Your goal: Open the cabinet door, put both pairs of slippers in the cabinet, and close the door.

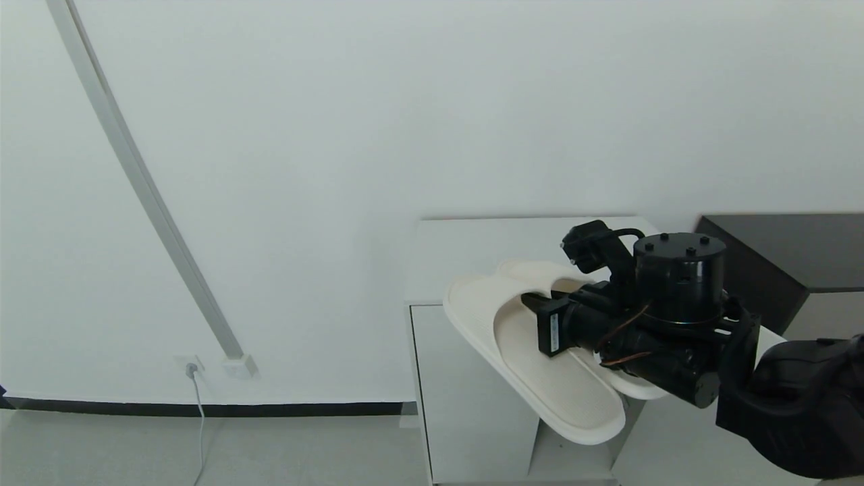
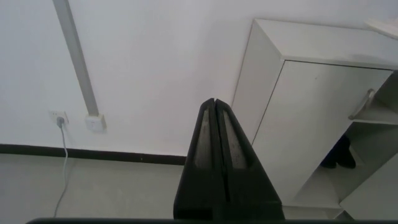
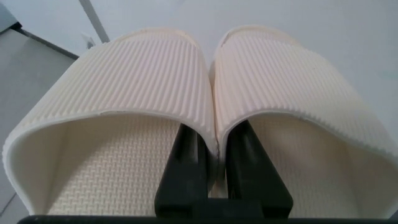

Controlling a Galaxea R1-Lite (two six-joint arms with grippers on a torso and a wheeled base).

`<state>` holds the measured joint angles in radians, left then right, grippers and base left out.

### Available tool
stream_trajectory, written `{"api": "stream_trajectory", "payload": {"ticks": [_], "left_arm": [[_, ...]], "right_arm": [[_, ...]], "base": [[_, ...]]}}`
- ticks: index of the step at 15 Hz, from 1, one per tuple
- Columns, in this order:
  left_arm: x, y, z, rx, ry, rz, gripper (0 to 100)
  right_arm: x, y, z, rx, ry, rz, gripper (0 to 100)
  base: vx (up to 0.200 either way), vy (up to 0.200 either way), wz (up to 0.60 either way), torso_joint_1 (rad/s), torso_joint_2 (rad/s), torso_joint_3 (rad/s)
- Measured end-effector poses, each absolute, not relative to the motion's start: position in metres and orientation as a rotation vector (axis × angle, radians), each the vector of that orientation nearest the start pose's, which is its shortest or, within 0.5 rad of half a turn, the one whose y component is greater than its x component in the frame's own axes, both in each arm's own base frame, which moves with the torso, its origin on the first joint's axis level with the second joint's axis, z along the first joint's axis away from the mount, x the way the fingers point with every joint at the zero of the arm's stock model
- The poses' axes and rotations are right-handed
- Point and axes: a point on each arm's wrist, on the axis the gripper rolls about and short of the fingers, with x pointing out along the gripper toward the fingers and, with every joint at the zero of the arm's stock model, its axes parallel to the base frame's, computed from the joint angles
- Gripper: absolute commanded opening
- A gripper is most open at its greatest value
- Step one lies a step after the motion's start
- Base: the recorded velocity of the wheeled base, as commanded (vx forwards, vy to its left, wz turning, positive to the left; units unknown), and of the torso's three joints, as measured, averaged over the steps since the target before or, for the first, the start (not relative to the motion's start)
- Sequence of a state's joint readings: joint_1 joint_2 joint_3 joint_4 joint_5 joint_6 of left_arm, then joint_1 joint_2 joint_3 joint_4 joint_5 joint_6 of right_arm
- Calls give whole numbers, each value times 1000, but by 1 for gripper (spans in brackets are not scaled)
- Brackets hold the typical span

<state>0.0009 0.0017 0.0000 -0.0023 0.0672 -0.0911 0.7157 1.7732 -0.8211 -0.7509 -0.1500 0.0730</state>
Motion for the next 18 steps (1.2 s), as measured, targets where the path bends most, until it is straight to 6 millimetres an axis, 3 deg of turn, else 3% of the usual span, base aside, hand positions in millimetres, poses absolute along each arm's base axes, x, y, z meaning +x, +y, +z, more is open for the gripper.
{"api": "stream_trajectory", "payload": {"ticks": [11, 18], "left_arm": [[-23, 2, 76, -91, -4, 71, 0], [-23, 2, 76, -91, -4, 70, 0]], "right_arm": [[244, 211, 174, -15, 206, 568, 0], [244, 211, 174, -13, 205, 563, 0]], "base": [[0, 0, 0, 0, 0, 0], [0, -200, 0, 2, 4, 3]]}}
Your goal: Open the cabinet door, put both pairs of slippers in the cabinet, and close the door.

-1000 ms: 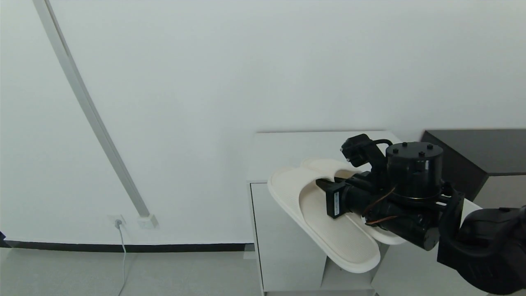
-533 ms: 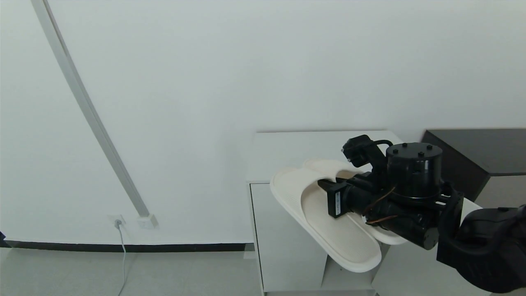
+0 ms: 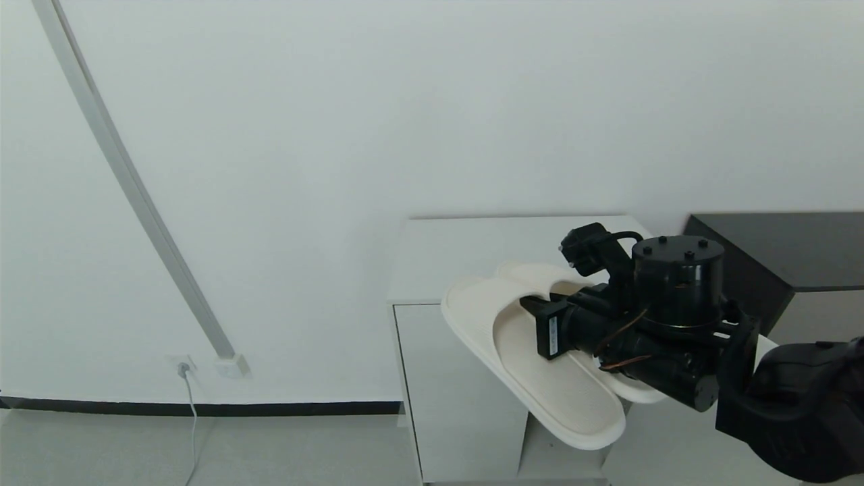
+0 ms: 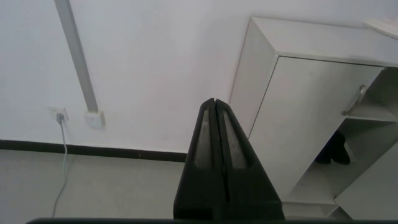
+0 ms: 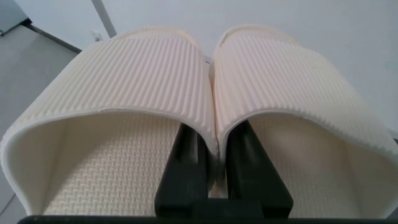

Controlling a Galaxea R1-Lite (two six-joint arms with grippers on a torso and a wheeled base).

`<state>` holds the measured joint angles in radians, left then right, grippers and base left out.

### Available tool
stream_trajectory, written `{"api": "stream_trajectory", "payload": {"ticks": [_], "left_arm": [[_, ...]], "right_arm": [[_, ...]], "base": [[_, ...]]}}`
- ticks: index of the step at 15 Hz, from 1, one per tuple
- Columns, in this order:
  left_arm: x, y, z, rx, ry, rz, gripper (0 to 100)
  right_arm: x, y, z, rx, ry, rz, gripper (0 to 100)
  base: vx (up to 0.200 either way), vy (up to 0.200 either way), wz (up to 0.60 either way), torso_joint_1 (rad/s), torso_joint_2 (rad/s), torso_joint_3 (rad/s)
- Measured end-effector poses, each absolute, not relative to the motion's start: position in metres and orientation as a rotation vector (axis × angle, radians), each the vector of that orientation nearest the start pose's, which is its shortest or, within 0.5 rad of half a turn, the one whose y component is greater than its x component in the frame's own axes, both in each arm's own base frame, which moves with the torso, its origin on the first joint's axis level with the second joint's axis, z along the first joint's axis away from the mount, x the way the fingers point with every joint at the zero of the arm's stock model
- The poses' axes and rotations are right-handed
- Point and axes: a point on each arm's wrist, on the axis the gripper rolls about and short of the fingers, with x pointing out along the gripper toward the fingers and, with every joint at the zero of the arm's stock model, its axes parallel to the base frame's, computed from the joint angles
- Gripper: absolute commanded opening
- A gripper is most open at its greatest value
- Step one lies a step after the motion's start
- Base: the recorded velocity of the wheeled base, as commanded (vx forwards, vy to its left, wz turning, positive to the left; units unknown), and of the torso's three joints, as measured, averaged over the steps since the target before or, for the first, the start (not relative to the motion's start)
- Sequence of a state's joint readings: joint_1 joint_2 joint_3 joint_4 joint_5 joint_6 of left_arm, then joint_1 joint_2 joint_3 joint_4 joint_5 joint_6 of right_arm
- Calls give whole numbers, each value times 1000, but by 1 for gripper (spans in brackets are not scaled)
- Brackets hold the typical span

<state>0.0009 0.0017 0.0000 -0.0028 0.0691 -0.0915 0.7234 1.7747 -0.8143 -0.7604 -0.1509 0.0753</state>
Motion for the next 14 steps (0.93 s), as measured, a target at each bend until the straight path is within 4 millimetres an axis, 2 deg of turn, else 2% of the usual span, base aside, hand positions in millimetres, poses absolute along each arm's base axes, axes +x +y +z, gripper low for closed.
{"api": "stream_trajectory", "payload": {"ticks": [14], "left_arm": [[-23, 2, 76, -92, -4, 68, 0]], "right_arm": [[243, 211, 171, -18, 212, 565, 0]], "base": [[0, -200, 0, 2, 1, 2]]}}
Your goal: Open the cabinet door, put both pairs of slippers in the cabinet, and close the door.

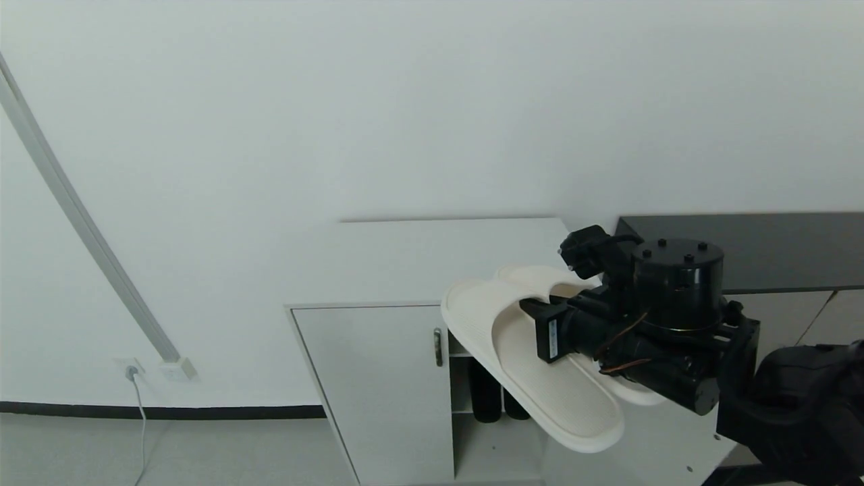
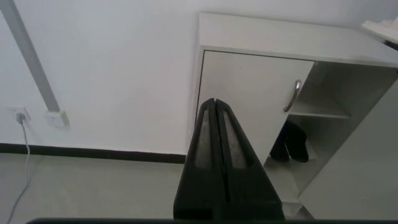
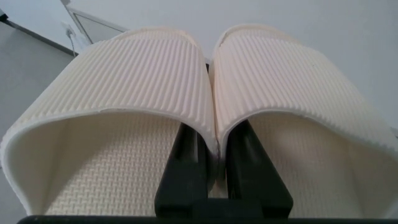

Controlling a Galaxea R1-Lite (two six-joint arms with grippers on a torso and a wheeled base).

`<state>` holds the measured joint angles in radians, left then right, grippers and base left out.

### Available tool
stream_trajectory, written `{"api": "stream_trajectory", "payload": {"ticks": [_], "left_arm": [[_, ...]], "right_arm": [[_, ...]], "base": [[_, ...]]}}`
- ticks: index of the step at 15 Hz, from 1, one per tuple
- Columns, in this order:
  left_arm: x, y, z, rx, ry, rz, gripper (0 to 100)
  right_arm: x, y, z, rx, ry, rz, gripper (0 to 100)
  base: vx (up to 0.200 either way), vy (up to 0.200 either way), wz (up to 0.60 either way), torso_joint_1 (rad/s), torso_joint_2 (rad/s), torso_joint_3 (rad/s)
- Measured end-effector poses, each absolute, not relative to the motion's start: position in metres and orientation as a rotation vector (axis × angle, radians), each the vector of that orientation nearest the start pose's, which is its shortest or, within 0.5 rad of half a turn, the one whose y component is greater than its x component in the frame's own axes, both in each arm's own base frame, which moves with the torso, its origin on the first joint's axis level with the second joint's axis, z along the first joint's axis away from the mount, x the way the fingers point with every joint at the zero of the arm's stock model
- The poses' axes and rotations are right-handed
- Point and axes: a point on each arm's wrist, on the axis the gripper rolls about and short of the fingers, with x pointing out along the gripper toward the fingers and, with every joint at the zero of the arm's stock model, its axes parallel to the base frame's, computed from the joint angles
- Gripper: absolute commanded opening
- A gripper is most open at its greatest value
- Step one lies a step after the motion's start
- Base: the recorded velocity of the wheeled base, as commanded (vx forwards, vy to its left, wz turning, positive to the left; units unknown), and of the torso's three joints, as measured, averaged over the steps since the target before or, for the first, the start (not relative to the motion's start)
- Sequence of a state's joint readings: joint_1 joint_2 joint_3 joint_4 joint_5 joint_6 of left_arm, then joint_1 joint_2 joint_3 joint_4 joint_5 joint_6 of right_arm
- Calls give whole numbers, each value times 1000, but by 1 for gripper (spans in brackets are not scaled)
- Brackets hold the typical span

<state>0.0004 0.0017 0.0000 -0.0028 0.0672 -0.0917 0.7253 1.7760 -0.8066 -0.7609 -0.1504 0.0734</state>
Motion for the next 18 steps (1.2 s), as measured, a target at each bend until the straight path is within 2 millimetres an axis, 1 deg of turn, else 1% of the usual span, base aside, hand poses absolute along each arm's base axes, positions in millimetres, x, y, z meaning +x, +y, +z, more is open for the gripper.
{"api": "stream_trajectory", "payload": {"ticks": [9, 12, 18], "left_arm": [[-23, 1, 76, -96, -4, 69, 0], [-23, 1, 76, -96, -4, 68, 0], [-23, 2, 76, -97, -4, 69, 0]], "right_arm": [[242, 213, 171, -14, 198, 570, 0], [240, 216, 164, -37, 202, 582, 0], [240, 219, 160, -44, 174, 591, 0]], "base": [[0, 0, 0, 0, 0, 0], [0, 0, 0, 0, 0, 0], [0, 0, 0, -5, 11, 8]]}}
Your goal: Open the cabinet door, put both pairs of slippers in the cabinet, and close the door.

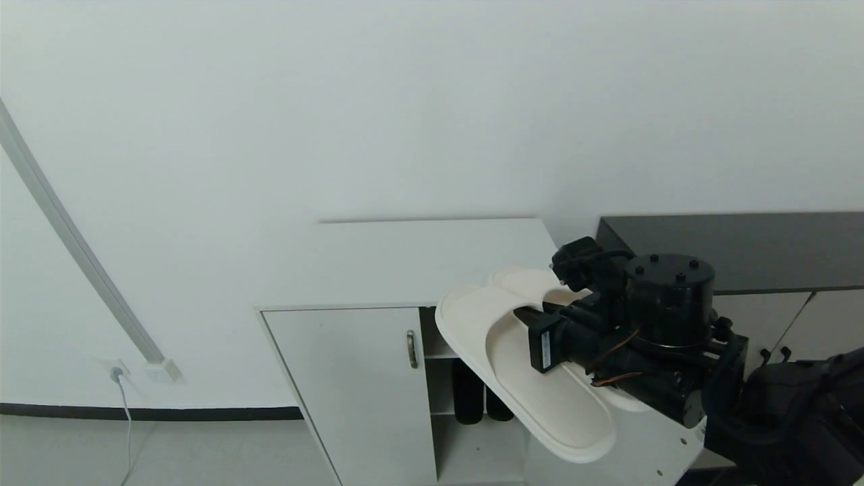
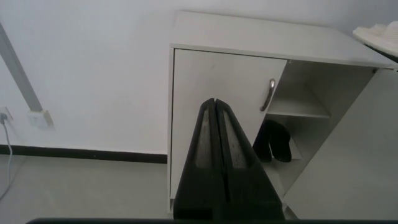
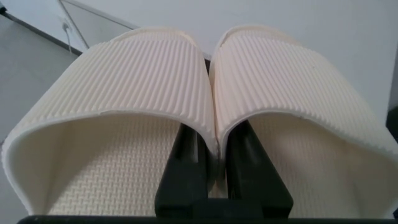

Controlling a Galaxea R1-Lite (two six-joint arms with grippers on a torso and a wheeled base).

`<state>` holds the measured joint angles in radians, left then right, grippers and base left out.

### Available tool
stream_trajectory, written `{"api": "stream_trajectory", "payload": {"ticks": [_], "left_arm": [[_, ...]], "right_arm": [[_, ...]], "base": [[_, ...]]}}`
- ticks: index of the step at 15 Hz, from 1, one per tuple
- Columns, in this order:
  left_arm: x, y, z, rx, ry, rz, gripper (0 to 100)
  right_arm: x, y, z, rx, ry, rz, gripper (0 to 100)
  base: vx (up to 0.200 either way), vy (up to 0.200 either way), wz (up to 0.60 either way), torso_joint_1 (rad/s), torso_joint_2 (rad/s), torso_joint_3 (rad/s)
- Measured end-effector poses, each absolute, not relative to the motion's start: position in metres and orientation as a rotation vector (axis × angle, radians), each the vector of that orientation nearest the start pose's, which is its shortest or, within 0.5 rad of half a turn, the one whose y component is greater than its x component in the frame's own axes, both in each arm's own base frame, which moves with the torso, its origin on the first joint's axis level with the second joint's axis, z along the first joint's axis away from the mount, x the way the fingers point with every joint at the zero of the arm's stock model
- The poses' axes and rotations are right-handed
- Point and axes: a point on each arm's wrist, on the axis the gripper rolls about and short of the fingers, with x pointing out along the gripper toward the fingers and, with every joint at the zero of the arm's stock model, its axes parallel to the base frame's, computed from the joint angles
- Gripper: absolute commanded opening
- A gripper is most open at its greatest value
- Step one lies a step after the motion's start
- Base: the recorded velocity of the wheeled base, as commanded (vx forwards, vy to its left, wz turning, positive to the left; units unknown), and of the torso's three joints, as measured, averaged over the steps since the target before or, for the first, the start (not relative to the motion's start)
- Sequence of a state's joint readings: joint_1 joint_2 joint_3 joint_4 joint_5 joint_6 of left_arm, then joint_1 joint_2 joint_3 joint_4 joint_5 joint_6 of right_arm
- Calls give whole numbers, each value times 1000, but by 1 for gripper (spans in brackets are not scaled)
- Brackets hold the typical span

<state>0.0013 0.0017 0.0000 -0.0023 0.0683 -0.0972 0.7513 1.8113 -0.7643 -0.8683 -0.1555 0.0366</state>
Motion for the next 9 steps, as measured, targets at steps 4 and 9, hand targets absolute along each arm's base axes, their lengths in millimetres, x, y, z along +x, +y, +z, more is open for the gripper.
{"api": "stream_trajectory", "payload": {"ticks": [4, 9], "left_arm": [[-23, 2, 76, -98, -5, 69, 0], [-23, 1, 76, -98, -4, 70, 0]], "right_arm": [[235, 219, 157, -53, 154, 602, 0], [225, 215, 148, -64, 165, 614, 0]], "base": [[0, 0, 0, -152, 353, 195], [0, 0, 0, -215, 501, 283]]}}
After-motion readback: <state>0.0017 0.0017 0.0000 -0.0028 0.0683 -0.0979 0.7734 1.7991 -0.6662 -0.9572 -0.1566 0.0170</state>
